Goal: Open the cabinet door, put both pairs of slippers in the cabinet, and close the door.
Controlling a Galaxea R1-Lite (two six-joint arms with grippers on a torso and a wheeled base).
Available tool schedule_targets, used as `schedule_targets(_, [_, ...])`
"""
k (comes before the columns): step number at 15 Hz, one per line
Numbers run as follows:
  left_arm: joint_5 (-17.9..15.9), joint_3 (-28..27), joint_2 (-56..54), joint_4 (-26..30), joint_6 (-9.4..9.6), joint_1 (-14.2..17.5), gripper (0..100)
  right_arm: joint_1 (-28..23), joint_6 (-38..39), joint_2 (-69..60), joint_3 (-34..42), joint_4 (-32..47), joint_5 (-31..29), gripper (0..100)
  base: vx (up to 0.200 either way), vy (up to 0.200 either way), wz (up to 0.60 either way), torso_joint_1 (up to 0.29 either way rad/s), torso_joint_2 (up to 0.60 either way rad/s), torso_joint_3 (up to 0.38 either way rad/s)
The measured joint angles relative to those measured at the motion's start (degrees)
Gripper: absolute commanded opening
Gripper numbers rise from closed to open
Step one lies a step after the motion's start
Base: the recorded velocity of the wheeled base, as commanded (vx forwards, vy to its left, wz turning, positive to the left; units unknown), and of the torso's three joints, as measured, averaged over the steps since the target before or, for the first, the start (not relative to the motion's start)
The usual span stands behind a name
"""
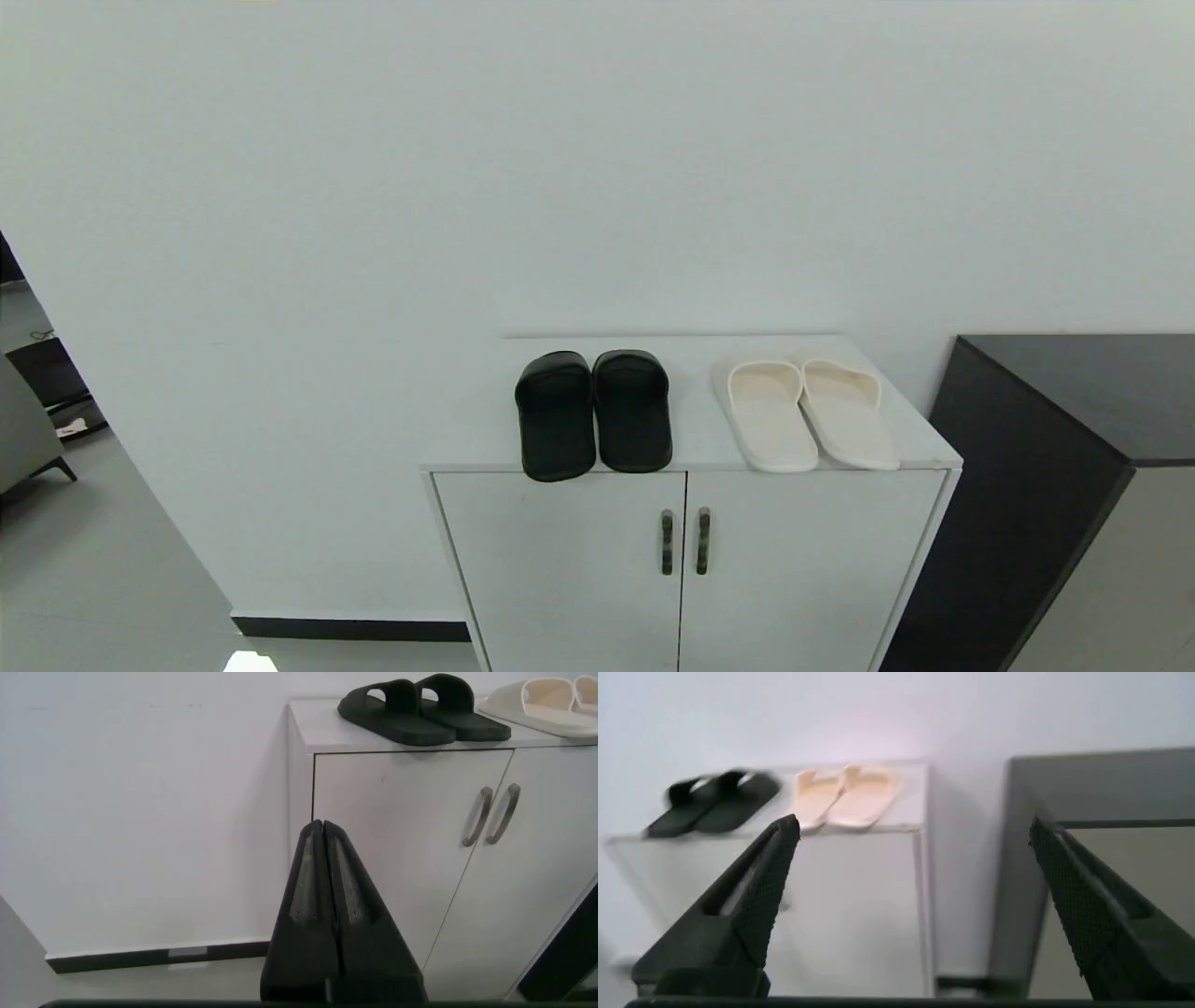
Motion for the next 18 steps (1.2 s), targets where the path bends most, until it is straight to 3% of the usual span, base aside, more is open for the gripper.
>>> schedule_targets(2, [0.05, 0.0, 0.0, 0.0, 0.0, 0.0, 0, 2.36, 1.24, 10.61, -4.44, 0.29, 3.43, 100, 0.0, 0.0, 0.0, 0.0, 0.0, 0.0])
schedule_targets(4, [0.05, 0.0, 0.0, 0.0, 0.04, 0.0, 0, 8.11, 3.4, 20.11, -8.35, -1.34, 3.29, 100, 0.0, 0.0, 0.0, 0.0, 0.0, 0.0])
schedule_targets(10, [0.05, 0.0, 0.0, 0.0, 0.22, 0.0, 0, 25.72, 9.18, 44.64, -16.24, -18.22, -13.12, 100, 0.0, 0.0, 0.0, 0.0, 0.0, 0.0])
schedule_targets(14, [0.05, 0.0, 0.0, 0.01, 0.17, 0.0, 0, 28.83, 9.47, 59.48, -23.27, -24.02, -21.69, 100, 0.0, 0.0, 0.0, 0.0, 0.0, 0.0])
schedule_targets(18, [0.05, 0.0, 0.0, 0.0, 0.12, 0.0, 0, 29.09, 9.4, 72.18, -28.12, -29.28, -23.64, 100, 0.0, 0.0, 0.0, 0.0, 0.0, 0.0])
